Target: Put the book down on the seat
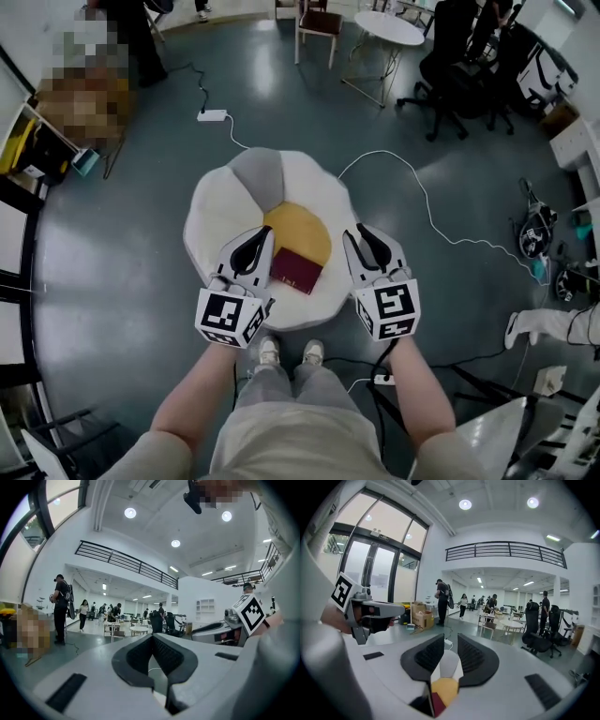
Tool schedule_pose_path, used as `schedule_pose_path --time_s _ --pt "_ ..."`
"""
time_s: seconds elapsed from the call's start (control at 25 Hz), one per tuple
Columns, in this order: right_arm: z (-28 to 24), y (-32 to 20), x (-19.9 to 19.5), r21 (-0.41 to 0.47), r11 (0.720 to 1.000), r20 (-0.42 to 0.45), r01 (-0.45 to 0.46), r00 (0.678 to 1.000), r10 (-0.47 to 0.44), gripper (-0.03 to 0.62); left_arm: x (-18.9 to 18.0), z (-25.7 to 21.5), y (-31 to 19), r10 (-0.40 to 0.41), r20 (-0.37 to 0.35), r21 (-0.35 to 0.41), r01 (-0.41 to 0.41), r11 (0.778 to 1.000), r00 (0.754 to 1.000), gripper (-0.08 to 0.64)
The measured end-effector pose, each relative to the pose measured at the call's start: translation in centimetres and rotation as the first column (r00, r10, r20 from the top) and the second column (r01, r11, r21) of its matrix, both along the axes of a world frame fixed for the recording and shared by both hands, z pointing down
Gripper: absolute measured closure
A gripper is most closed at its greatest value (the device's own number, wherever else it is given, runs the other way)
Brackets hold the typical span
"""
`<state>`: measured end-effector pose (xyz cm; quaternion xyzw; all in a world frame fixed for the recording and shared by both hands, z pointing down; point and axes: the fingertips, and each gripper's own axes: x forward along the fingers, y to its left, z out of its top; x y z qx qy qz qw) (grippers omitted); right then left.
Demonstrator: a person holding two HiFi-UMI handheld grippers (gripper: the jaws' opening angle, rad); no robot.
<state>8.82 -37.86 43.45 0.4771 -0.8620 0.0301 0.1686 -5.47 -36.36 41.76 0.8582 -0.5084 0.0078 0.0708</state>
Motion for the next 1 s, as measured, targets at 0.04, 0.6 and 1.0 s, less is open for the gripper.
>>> schedule_pose_path --time_s 0.04,0.6,1.0 --pt "-1.6 0.7 0.3 0.011 1.000 0.012 -0.005 1.000 0.005 0.506 0.2 -1.5 0.5 0.010 0.000 0.009 -0.010 1.000 1.000 0.556" --pt "-18.7 12.6 5.0 0.223 0.974 0.126 -0.026 0.992 -0.002 0.584 1.9 -16.3 10.5 0.105 0.024 0.168 -0.108 0.980 0.994 0.557" --pt "-19.5 18.4 0.4 0.240 0.969 0.180 0.055 0.978 -0.100 0.591 2.5 -18.0 14.2 0.105 0.050 0.219 -0.113 0.969 0.993 0.557"
